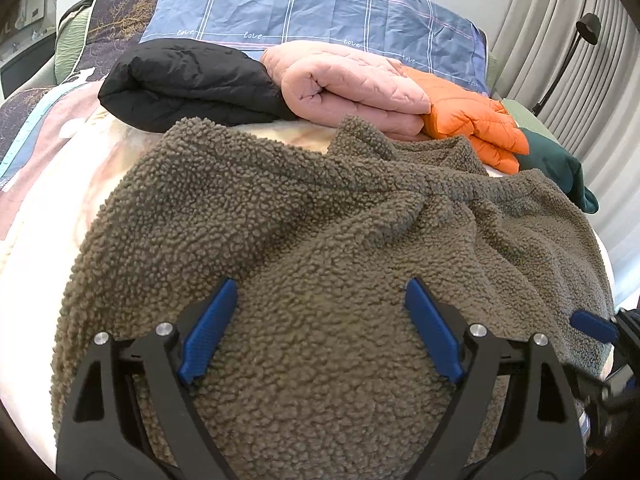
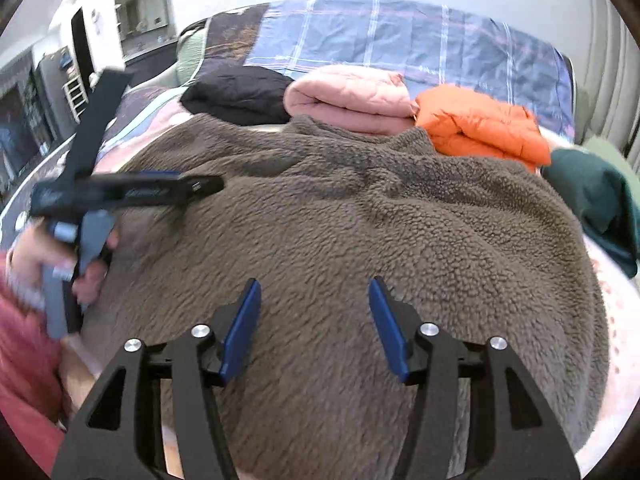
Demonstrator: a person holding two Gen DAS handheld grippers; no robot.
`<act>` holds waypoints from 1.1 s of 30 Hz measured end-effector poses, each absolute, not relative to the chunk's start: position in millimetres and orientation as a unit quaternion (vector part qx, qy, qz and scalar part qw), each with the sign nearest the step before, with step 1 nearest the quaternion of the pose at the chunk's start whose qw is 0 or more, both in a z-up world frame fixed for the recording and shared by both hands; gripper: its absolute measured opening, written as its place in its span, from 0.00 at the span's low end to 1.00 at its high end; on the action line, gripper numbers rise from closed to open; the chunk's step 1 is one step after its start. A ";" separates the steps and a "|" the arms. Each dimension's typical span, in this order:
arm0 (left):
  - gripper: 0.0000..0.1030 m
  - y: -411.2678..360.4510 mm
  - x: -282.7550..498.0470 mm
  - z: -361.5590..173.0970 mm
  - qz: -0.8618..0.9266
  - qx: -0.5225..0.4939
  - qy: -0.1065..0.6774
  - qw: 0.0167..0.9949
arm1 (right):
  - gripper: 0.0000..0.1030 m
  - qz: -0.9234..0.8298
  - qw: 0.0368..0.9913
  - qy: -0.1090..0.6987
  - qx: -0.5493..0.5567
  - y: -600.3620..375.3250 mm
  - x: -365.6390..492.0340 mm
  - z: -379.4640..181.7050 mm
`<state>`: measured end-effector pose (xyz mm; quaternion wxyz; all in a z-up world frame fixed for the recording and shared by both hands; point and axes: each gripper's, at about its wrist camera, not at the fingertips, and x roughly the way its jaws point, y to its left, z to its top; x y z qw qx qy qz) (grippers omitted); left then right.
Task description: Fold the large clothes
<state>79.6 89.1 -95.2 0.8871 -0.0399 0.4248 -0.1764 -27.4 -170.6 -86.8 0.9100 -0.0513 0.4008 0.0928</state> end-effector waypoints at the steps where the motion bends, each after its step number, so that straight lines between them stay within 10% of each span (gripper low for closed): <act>1: 0.85 89.2 79.7 -95.2 -0.177 -0.040 0.425 0.887 | 0.59 0.095 0.910 0.399 -0.056 -169.0 -31.4 -86.3; 33: 0.88 318.4 43.1 -124.3 -0.058 -0.222 0.391 0.892 | 0.82 0.299 0.810 0.237 -0.446 69.1 -99.2 -130.6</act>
